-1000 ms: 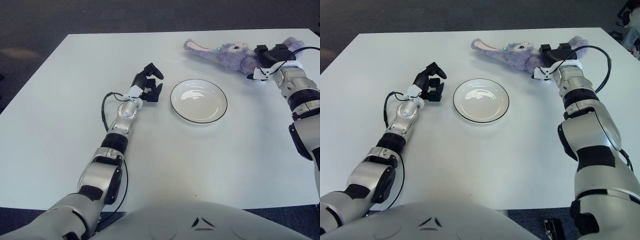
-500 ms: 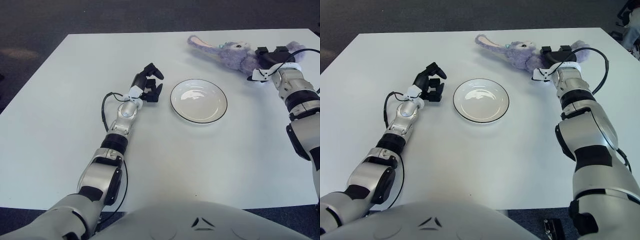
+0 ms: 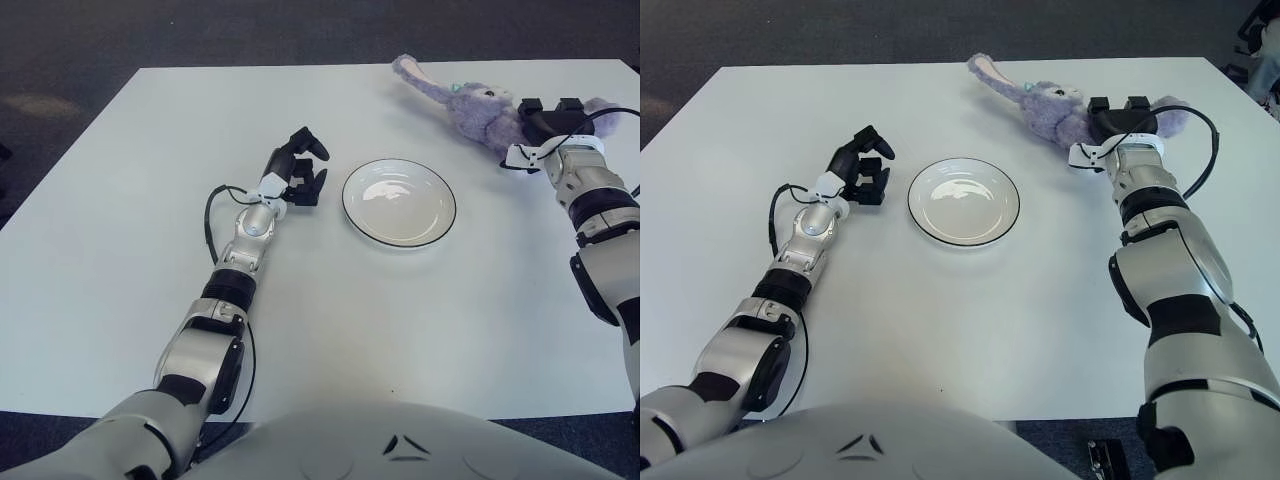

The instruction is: Put the doll into the plate.

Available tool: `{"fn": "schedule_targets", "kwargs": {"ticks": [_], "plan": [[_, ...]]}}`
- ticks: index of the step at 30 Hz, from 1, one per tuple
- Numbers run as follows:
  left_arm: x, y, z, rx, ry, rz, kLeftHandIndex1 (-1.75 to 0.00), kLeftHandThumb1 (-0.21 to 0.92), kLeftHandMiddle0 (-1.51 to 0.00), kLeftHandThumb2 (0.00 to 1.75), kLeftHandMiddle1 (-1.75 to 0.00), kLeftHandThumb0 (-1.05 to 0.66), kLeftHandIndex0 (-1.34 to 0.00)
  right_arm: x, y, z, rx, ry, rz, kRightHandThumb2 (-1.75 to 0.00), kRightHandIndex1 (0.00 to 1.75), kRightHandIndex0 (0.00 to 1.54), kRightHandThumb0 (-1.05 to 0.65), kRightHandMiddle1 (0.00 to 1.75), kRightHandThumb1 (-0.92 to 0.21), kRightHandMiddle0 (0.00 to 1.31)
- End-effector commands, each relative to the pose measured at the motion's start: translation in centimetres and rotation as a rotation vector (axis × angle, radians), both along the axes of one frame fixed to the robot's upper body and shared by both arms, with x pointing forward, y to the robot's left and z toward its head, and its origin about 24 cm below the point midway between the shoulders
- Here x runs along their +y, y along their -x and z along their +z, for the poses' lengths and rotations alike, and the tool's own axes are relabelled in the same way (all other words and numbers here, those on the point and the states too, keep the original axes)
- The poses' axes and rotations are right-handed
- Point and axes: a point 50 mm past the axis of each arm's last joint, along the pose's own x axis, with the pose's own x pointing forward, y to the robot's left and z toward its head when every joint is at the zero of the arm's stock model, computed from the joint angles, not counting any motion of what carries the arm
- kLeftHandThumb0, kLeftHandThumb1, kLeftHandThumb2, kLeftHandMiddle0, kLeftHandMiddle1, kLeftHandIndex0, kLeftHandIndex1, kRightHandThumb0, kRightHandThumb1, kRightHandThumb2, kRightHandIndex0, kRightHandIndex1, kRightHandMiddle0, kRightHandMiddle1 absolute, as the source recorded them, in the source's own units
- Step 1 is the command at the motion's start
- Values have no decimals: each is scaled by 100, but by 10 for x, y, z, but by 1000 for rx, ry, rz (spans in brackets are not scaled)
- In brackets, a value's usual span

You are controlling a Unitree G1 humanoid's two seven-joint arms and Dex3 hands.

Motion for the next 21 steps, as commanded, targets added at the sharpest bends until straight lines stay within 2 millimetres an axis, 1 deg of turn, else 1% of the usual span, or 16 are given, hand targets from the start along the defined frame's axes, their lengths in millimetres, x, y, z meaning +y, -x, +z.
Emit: {"fn": "schedule_targets", "kwargs": {"ticks": [1, 5, 8, 13, 21], "plan": [[6, 21, -42, 141, -27, 28, -175, 44, -111, 116, -175, -44, -51, 1, 18, -44, 80, -87, -14, -128, 139, 72, -5, 174, -24, 55], [5, 20, -42, 139, -30, 27, -175, 44, -111, 116, -175, -44, -51, 1, 19, -44, 12, -154, -30, -142, 136, 84, -1, 174, -12, 63], [5, 20, -41, 140, -33, 26, -175, 44, -110, 116, -175, -44, -51, 0, 20, -44, -15, -188, -38, -146, 134, 89, 0, 175, -7, 66], [5, 20, -42, 142, -35, 27, -175, 45, -109, 115, -175, -44, -51, -2, 21, -43, -40, -226, -43, -149, 131, 93, 0, 175, -4, 69], [4, 20, -42, 141, -36, 35, -175, 46, -110, 114, -175, -43, -50, -5, 22, -41, -79, -248, -49, -151, 128, 96, 0, 175, -2, 70]]}}
